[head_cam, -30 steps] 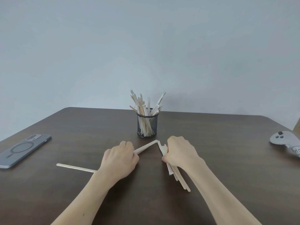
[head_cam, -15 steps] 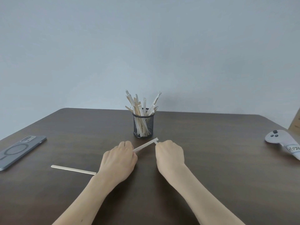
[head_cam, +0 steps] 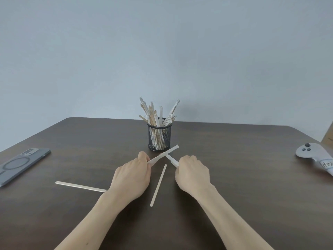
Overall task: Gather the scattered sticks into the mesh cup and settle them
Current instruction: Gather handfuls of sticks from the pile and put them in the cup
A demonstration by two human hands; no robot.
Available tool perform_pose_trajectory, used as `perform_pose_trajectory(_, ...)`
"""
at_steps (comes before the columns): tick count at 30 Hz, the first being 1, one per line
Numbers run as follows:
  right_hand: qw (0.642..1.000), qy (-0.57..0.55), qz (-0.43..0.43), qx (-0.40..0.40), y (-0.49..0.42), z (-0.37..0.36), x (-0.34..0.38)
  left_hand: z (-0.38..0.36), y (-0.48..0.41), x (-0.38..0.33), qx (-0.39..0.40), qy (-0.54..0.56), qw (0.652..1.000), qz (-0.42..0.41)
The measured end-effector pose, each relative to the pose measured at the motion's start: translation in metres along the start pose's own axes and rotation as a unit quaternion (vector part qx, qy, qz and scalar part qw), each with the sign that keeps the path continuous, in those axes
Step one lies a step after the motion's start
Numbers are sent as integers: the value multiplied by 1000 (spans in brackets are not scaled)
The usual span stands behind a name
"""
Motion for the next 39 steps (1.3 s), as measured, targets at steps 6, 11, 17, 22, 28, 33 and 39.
perform_pose_trajectory(6,998,43,5,-39,-3,-7,6,4,0,0,-28,116,993,-14)
perform_pose_trajectory(11,996,37,22,-80,-5,-6,9,0,-5,7,-20,188,982,-9)
perform_pose_trajectory(17,992,-12,44,-116,-2,11,2,7,-3,10,-30,263,964,-2)
perform_pose_trajectory(22,968,-212,45,-125,5,36,-17,15,-2,10,-74,368,926,-29)
perform_pose_trajectory(28,803,-535,148,-218,11,60,-21,31,0,3,-123,552,820,-90)
perform_pose_trajectory(33,758,-592,165,-217,3,38,-14,25,3,4,-160,503,845,-85)
perform_pose_trajectory(39,765,-576,204,-202,7,27,0,27,17,4,-229,493,837,-53)
Point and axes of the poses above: each hand's wrist, its own y-axis away from the middle knuckle, its own z-axis out of the back of the hand, x = y × z, the point moved 8 cm from there along -y, towards the middle knuckle, and after that the axes turned 11 degrees about x, right-handed, at the moved point
